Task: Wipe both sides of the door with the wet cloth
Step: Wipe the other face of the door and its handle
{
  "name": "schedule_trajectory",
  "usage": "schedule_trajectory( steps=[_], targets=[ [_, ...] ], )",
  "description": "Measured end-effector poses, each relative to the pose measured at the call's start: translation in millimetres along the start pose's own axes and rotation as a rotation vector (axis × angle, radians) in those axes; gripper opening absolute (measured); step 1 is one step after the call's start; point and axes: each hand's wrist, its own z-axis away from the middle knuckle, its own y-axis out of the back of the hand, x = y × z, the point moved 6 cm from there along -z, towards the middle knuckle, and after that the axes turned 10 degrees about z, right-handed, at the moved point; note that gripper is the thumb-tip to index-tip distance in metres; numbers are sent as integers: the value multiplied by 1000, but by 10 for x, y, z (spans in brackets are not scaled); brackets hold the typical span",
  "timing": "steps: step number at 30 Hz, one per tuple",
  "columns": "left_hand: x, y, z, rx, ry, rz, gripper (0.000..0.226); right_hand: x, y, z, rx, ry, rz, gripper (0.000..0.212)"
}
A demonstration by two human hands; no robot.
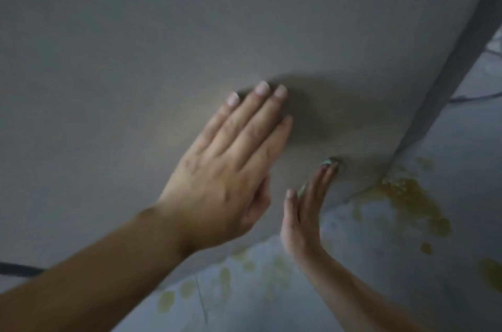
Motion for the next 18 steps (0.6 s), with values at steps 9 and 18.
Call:
schedule_trajectory(
  steps=[9, 18],
  targets=[
    [-418, 1394, 833, 349, 264, -69, 63, -2244, 712, -1020, 77, 1011, 538, 63],
    [-845, 2116, 1251, 501, 524, -192, 61, -3818, 503, -891, 132, 1399, 710, 71]
  ],
)
